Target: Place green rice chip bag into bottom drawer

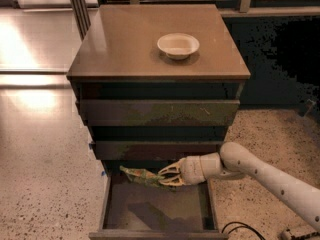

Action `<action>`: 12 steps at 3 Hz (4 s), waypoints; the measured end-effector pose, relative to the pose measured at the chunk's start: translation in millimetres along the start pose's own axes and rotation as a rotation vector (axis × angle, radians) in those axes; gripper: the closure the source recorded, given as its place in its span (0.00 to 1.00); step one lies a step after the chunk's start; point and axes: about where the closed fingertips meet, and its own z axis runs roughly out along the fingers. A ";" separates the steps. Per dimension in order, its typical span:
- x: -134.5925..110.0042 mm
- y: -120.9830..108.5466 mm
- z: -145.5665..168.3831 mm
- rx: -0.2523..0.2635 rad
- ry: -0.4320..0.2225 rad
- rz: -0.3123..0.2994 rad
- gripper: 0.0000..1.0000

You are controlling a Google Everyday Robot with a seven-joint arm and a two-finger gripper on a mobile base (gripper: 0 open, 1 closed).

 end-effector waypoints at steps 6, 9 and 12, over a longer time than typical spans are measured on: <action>172.5 128.7 34.7 -0.032 0.079 0.270 1.00; 218.5 159.2 57.1 -0.078 0.072 0.339 1.00; 227.2 168.5 63.8 -0.082 0.067 0.359 0.64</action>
Offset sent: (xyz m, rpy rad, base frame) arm -0.0098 -0.0555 -0.1778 -0.0585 0.2095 -0.1479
